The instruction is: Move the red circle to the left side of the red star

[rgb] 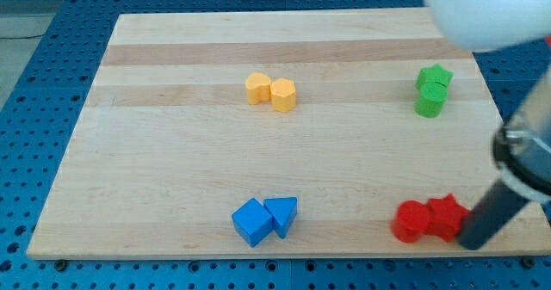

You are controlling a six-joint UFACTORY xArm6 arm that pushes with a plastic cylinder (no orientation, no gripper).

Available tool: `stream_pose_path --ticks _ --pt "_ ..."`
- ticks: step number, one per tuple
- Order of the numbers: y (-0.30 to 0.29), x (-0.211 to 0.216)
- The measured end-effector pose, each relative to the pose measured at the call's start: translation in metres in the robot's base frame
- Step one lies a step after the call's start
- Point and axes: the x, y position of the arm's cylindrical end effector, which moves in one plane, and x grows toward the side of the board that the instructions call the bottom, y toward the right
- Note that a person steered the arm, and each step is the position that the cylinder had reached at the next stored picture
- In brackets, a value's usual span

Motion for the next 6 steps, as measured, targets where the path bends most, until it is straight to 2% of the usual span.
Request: stream_pose_path --ticks 2,3,4,5,6 --pt "-0.088 -0.034" --pt "-0.098 -0.025" --pt "-0.097 0.004" --pt "-0.118 0.006" --pt "-0.156 -0.013"
